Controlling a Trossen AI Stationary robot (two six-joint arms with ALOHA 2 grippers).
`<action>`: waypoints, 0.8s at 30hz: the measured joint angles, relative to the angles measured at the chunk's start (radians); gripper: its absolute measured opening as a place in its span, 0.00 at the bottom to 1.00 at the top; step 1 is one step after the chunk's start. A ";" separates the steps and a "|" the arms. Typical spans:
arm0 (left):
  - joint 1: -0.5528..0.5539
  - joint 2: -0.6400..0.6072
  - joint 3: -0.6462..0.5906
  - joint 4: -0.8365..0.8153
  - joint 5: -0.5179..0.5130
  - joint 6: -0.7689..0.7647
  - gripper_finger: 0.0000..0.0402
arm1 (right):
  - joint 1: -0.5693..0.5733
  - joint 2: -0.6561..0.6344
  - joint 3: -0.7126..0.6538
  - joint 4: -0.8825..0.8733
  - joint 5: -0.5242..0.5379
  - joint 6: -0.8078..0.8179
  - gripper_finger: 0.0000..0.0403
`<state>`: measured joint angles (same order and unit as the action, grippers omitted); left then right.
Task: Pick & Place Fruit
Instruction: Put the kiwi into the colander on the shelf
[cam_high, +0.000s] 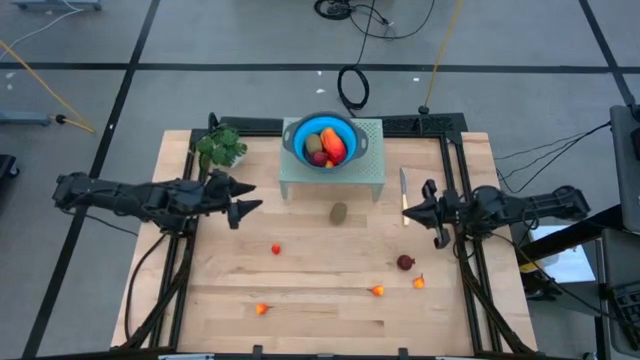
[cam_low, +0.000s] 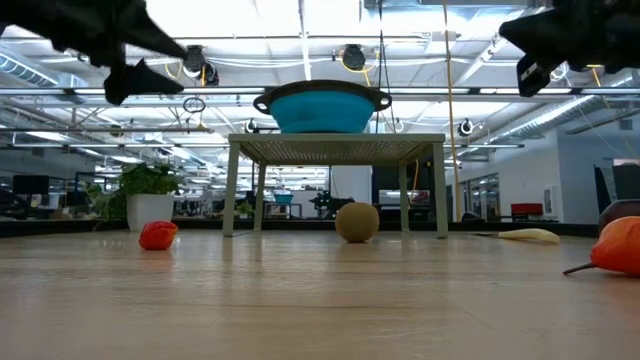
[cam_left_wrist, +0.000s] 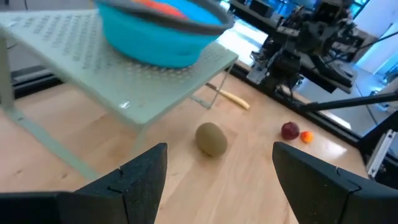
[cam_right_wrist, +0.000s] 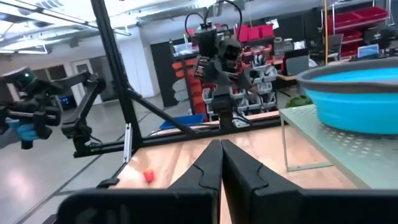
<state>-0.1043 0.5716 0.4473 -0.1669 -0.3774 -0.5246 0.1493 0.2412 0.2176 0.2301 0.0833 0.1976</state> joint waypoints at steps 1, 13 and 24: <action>0.007 -0.022 -0.017 -0.004 0.008 0.004 0.73 | 0.000 0.015 0.000 0.015 0.001 -0.001 0.00; 0.059 -0.249 -0.109 -0.102 0.092 0.099 0.73 | 0.000 0.341 0.023 0.384 0.104 -0.042 0.00; 0.079 -0.381 -0.109 -0.229 0.117 0.142 0.73 | 0.001 0.620 0.278 0.290 0.126 -0.094 0.00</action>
<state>-0.0254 0.1905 0.3378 -0.3964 -0.2604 -0.3825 0.1505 0.8612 0.4955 0.5199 0.2090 0.1040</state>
